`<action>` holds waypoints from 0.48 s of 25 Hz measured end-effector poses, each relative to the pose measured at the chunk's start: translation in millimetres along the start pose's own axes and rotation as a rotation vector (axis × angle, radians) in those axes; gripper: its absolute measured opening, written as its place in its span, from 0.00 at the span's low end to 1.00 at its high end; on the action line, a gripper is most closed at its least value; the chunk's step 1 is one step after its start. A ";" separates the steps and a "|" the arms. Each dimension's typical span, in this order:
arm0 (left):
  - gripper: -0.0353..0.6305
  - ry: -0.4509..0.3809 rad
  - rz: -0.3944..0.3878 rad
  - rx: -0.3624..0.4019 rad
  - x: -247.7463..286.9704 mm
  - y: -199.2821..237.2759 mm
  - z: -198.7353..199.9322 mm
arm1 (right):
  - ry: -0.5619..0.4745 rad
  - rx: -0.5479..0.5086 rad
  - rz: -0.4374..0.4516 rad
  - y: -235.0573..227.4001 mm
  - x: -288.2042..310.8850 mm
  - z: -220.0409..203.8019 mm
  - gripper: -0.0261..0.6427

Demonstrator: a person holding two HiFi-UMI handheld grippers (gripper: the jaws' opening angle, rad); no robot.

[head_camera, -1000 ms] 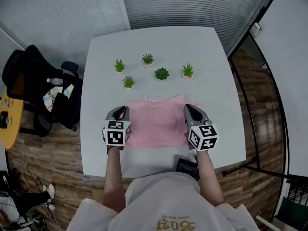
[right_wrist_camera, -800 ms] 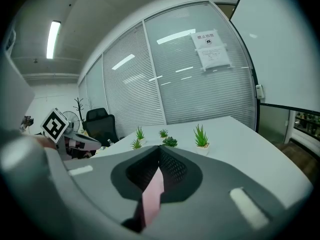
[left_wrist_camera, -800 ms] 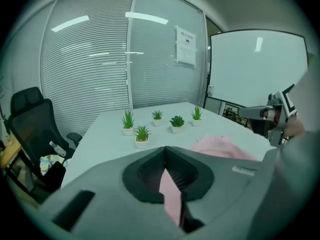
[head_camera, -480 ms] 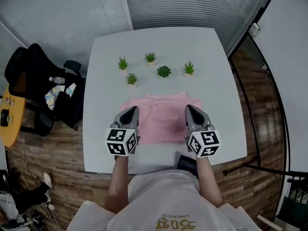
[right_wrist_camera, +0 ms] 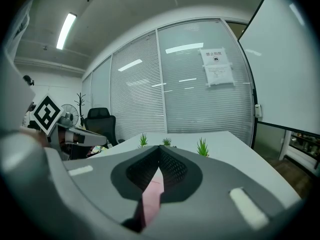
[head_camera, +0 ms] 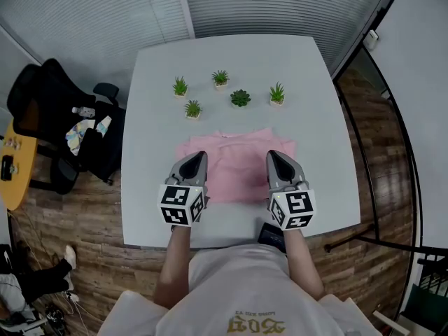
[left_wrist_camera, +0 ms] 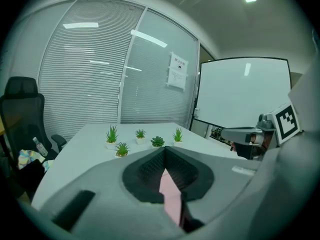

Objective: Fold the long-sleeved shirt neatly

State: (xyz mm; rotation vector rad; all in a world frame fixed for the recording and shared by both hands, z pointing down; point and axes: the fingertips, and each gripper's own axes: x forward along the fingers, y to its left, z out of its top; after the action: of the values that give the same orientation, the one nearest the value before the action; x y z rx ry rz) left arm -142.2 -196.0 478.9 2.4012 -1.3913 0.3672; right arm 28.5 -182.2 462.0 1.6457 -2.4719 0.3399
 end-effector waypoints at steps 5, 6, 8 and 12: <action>0.07 0.005 0.006 0.004 1.3 0.3 -3.8 | 0.003 0.001 -0.009 -1.8 -3.8 -1.9 0.06; 0.06 0.007 0.006 0.008 2.6 -0.5 -4.4 | 0.003 0.002 -0.011 -2.5 -4.6 -2.1 0.06; 0.07 0.012 0.003 0.015 5.1 -2.9 -6.1 | 0.004 0.004 -0.013 -4.2 -5.1 -3.5 0.06; 0.07 0.019 -0.002 0.021 6.4 -6.5 -7.3 | 0.011 0.003 -0.014 -5.2 -5.4 -4.9 0.06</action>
State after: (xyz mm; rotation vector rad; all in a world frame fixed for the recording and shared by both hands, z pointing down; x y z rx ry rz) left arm -133.8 -195.0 487.0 2.4097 -1.3829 0.4054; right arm 35.4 -178.1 465.9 1.6566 -2.4522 0.3498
